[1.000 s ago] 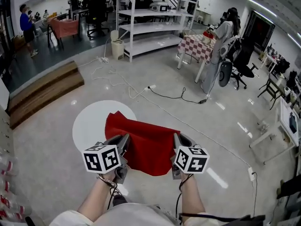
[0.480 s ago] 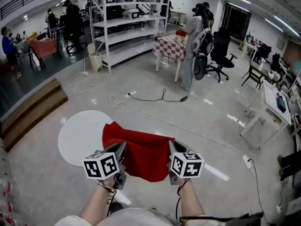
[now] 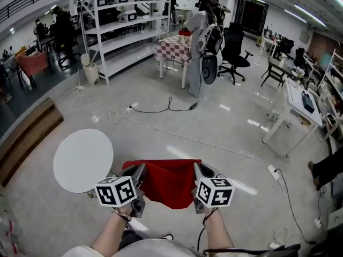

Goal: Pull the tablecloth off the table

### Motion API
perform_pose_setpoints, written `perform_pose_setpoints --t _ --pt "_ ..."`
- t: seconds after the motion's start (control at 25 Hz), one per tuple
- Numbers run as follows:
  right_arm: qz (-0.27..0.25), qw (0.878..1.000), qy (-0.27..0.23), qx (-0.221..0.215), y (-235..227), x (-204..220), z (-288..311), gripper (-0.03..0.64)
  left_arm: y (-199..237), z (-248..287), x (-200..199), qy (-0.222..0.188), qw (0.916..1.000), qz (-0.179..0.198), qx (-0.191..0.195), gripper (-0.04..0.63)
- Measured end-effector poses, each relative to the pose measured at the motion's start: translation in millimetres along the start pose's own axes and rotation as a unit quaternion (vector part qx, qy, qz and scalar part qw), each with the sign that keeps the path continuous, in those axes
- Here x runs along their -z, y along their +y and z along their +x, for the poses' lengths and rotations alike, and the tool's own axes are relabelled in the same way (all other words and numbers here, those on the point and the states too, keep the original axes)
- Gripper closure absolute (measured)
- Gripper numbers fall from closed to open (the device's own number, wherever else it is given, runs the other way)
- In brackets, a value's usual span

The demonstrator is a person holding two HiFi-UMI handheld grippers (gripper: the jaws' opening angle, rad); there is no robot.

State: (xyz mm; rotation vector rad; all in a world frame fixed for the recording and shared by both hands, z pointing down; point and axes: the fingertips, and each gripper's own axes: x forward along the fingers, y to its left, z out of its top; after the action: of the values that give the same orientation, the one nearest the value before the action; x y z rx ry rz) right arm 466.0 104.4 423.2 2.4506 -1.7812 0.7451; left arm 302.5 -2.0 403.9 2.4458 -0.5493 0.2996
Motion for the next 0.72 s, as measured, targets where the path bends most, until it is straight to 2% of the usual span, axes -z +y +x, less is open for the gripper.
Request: perform_pose_setpoints --t 0.24,0.52,0.72 --pt "0.018 0.999 -0.009 0.033 -32.2 1.7 -13.2 0.583 4.6 7.2 18.6 0.016 0.9995 -0.027 0.004 0.571" --pt "0.057 0.997 0.003 0.056 -43.3 16.9 -12.0 0.583 28.3 7.4 10.3 0.021 0.9997 -0.014 -0.003 0.571" --pt "0.080 0.994 -0.005 0.074 -37.9 16.5 -2.5 0.583 37.4 20.0 -1.7 0.035 0.9993 -0.002 0.016 0.571"
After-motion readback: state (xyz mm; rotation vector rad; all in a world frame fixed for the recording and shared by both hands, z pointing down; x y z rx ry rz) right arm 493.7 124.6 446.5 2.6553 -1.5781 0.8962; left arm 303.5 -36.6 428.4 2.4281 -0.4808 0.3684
